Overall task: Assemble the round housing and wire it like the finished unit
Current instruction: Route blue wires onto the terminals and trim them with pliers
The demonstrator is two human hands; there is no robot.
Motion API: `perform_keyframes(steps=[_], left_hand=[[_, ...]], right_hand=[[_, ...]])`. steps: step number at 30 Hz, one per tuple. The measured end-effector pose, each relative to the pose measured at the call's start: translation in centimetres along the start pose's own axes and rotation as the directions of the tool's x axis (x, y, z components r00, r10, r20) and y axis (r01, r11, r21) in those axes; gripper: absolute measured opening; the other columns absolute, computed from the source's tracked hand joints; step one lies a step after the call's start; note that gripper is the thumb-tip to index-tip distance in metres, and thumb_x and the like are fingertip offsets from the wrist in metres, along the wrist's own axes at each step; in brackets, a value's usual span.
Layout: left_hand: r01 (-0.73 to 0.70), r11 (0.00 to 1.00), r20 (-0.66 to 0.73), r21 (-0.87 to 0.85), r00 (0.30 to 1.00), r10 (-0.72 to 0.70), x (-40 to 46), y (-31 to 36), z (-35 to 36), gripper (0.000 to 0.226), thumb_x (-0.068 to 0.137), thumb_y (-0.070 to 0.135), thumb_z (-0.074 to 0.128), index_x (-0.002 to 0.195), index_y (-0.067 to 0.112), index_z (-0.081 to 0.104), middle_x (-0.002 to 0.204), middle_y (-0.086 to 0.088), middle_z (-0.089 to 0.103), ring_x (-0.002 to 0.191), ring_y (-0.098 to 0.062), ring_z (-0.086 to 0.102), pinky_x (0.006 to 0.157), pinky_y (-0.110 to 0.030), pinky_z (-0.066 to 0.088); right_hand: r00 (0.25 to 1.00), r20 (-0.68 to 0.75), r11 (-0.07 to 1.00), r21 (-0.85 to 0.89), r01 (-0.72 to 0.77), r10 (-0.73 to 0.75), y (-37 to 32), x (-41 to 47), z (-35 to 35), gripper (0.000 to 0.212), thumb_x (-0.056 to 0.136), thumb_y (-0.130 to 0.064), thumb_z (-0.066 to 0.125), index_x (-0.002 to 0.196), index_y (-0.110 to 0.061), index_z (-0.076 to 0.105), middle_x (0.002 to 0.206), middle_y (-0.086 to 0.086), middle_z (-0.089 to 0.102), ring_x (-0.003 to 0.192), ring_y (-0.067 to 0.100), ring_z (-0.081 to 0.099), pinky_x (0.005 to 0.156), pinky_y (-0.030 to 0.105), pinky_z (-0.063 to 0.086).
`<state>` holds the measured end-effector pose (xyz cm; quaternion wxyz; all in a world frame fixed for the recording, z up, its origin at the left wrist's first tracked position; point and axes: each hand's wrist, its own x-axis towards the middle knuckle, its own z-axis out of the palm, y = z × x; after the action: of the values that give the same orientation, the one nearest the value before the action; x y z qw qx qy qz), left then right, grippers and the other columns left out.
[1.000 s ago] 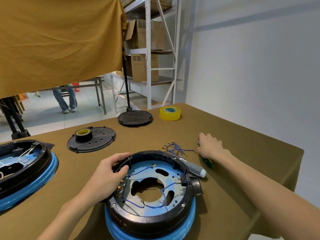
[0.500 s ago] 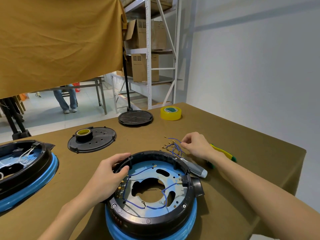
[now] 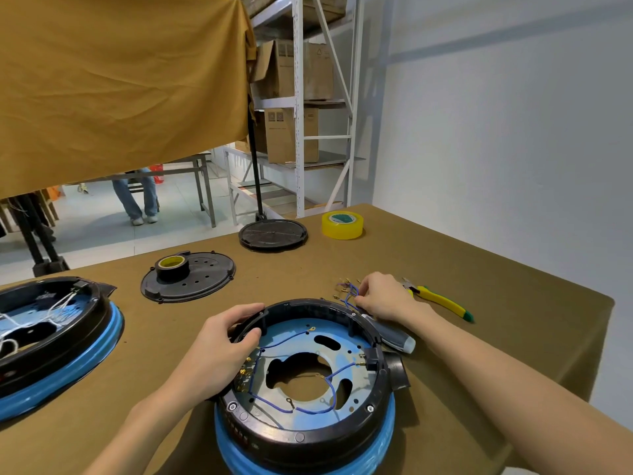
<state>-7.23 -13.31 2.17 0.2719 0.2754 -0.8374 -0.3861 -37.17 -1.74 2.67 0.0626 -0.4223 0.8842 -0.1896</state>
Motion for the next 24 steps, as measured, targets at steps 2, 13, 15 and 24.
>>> perform_keyframes(steps=[2,13,15,24], left_hand=[[-0.001,1.000,0.002,0.003,1.000,0.001,0.0,0.0,0.0,0.038,0.100,0.015,0.062,0.134,0.033,0.061,0.121,0.020,0.065,0.110,0.008,0.059,0.078,0.001,0.043],[0.001,1.000,0.001,0.005,1.000,-0.001,0.0,0.1,0.0,0.040,0.100,0.015,0.062,0.138,0.031,0.060,0.121,0.019,0.064,0.110,0.008,0.058,0.077,0.000,0.043],[0.002,1.000,-0.005,0.000,1.000,-0.002,-0.1,0.1,0.0,0.040,0.100,0.014,0.062,0.137,0.029,0.060,0.121,0.018,0.064,0.109,0.009,0.057,0.077,0.002,0.043],[-0.002,1.000,-0.003,0.018,1.000,0.002,-0.2,0.2,0.0,0.041,0.101,0.015,0.062,0.139,0.029,0.059,0.126,0.014,0.064,0.112,0.004,0.058,0.079,-0.002,0.043]], right_hand=[[0.999,0.029,0.999,0.031,-0.022,0.021,0.0,0.3,0.1,0.013,0.090,-0.007,0.065,0.081,-0.007,0.074,0.092,0.012,0.075,0.089,0.029,0.070,0.077,0.038,0.057],[0.999,-0.039,0.977,0.215,-0.010,0.018,1.0,0.5,-0.7,0.015,0.099,-0.009,0.061,0.088,-0.008,0.071,0.089,0.000,0.064,0.077,0.013,0.058,0.069,0.027,0.043],[0.999,-0.048,0.970,0.242,0.003,0.009,1.0,0.5,-0.8,0.012,0.100,-0.011,0.060,0.095,-0.006,0.070,0.090,-0.002,0.062,0.084,0.016,0.058,0.074,0.028,0.042],[0.986,-0.163,0.963,0.256,0.082,-0.041,0.6,-0.3,-1.0,0.003,0.100,-0.012,0.061,0.099,-0.012,0.064,0.096,0.003,0.066,0.089,0.019,0.060,0.076,0.027,0.043]])
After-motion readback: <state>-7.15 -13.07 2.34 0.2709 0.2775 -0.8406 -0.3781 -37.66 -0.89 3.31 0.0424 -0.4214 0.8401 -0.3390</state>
